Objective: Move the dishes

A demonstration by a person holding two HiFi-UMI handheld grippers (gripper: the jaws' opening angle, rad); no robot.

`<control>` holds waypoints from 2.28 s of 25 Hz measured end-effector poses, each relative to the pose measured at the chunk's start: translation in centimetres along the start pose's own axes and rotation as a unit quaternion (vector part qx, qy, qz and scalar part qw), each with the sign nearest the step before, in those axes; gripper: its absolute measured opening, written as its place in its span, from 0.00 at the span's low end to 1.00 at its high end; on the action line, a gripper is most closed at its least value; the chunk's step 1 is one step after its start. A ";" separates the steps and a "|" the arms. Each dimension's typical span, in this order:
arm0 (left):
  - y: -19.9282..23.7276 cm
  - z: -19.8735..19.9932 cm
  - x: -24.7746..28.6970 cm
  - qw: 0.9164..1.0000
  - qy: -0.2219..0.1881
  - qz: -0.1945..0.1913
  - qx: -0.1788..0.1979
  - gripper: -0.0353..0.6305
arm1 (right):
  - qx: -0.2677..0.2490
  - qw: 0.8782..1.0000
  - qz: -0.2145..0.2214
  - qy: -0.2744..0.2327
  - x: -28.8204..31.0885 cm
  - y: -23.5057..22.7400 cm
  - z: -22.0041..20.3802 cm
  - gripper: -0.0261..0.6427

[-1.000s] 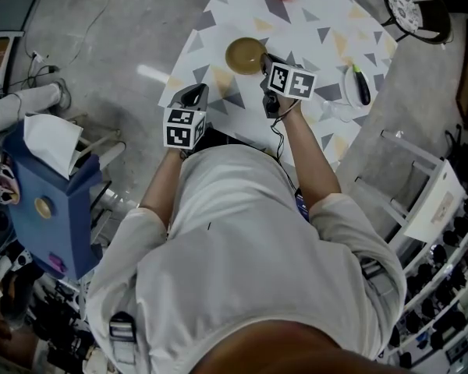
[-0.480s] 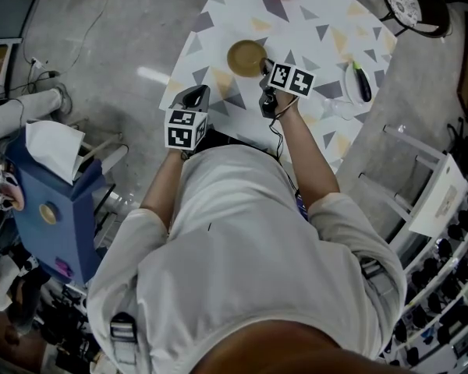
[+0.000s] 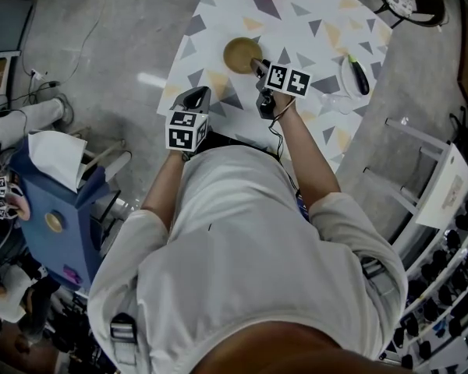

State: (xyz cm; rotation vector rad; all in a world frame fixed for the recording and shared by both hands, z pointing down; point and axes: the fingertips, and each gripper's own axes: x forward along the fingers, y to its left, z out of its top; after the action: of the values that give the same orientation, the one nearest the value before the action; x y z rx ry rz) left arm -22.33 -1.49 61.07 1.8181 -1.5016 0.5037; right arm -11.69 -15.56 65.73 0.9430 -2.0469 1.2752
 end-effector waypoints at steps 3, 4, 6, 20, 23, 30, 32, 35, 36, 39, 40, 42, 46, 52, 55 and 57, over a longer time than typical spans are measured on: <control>-0.9 0.4 0.5 1.000 0.002 -0.011 0.011 0.08 | -0.011 1.000 -0.008 -0.007 -1.0 -0.5 -0.2 0.30; -1.2 0.6 0.7 1.000 0.003 -0.015 0.015 0.08 | -0.015 1.000 -0.012 -0.010 -1.4 -0.8 -0.3 0.31; -2.1 0.9 1.2 0.999 0.004 -0.025 0.024 0.08 | -0.029 0.999 -0.022 -0.010 -2.3 -1.4 -0.7 0.30; -10.2 2.7 5.9 0.988 0.029 -0.116 0.102 0.08 | -0.264 0.952 -0.139 -0.069 -11.5 -6.1 -2.1 0.04; -11.7 2.9 6.8 0.985 0.034 -0.133 0.109 0.08 | -0.278 0.945 -0.148 -0.085 -13.2 -7.4 -2.5 0.04; -14.9 3.1 7.9 0.975 0.048 -0.165 0.138 0.08 | -0.248 0.947 -0.175 -0.107 -16.2 -9.8 -3.7 0.03; -15.4 3.5 7.9 0.974 0.047 -0.171 0.142 0.08 | -0.242 0.947 -0.176 -0.117 -16.9 -9.7 -3.8 0.03; -16.4 4.6 7.7 0.972 0.034 -0.178 0.149 0.08 | -0.231 0.947 -0.174 -0.137 -18.2 -9.4 -3.5 0.03; -16.7 5.1 7.7 0.971 0.028 -0.180 0.153 0.08 | -0.229 0.947 -0.174 -0.144 -18.8 -9.2 -3.1 0.03; -17.6 6.3 7.6 0.970 0.014 -0.186 0.158 0.08 | -0.234 0.942 -0.174 -0.164 -20.2 -8.2 -1.9 0.03; -17.8 6.7 7.5 0.970 0.009 -0.187 0.158 0.08 | -0.238 0.940 -0.173 -0.170 -20.5 -7.9 -1.5 0.03; -18.3 7.7 7.1 0.969 -0.003 -0.189 0.157 0.08 | -0.243 0.937 -0.169 -0.182 -21.2 -7.0 -0.8 0.03; -19.2 10.7 6.0 0.968 -0.047 -0.190 0.160 0.08 | -0.249 0.931 -0.159 -0.216 -22.8 -5.4 1.3 0.03; -20.7 16.1 2.7 0.960 -0.129 -0.190 0.159 0.08 | -0.254 0.910 -0.161 -0.287 -27.3 -2.8 5.1 0.03; -21.4 19.4 0.4 0.953 -0.179 -0.182 0.160 0.08 | -0.254 0.896 -0.158 -0.327 -29.7 -1.5 7.2 0.03; -21.9 21.4 -1.2 0.946 -0.214 -0.169 0.176 0.08 | -0.254 0.888 -0.159 -0.348 -31.1 -0.9 8.3 0.03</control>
State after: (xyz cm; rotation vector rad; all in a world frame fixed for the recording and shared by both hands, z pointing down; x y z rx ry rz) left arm -4.60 -14.84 39.89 2.5363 -1.3807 0.2223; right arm 7.19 -14.80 39.62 1.5247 -2.4098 0.1810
